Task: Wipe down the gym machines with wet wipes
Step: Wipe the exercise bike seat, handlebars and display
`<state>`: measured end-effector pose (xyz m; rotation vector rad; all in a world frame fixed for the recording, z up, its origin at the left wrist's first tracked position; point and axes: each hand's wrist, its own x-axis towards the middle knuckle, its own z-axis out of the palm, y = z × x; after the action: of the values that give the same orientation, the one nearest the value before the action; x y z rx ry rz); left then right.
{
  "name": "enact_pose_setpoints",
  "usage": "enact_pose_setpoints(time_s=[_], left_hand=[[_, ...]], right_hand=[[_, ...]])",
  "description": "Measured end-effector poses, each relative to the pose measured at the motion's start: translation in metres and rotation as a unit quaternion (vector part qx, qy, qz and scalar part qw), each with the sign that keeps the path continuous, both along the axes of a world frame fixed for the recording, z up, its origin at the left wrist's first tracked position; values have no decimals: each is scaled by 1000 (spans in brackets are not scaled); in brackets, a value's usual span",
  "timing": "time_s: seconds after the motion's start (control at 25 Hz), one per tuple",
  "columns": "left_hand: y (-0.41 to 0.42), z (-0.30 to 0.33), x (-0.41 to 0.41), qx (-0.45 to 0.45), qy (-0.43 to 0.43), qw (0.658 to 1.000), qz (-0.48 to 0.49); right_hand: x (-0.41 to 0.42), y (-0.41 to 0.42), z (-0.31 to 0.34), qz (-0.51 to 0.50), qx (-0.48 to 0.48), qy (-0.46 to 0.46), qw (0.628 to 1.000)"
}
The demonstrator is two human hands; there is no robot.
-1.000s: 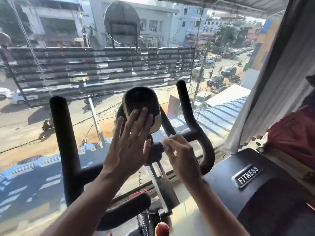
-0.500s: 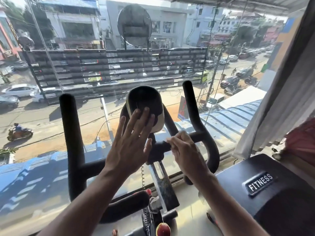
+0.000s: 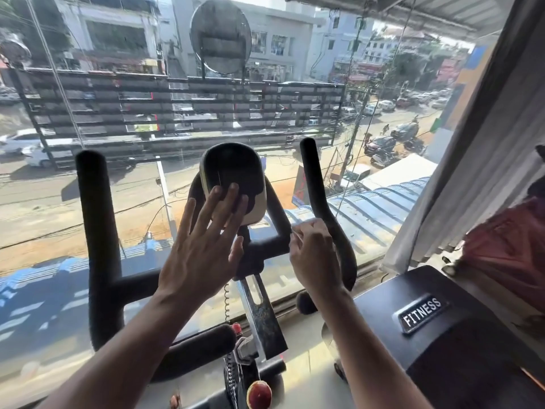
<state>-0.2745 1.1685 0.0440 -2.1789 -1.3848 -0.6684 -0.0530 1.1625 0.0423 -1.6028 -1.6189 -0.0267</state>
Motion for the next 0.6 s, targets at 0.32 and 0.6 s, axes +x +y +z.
enact_pose_setpoints(time_s=[0.32,0.6], left_hand=[[0,1,-2,0,6,1000,5],[-2,0,0,2,0,1000,4]], right_hand=[[-30,-31,-15,174,5,55,983],[59,-1,-3,-3,11,40,999]])
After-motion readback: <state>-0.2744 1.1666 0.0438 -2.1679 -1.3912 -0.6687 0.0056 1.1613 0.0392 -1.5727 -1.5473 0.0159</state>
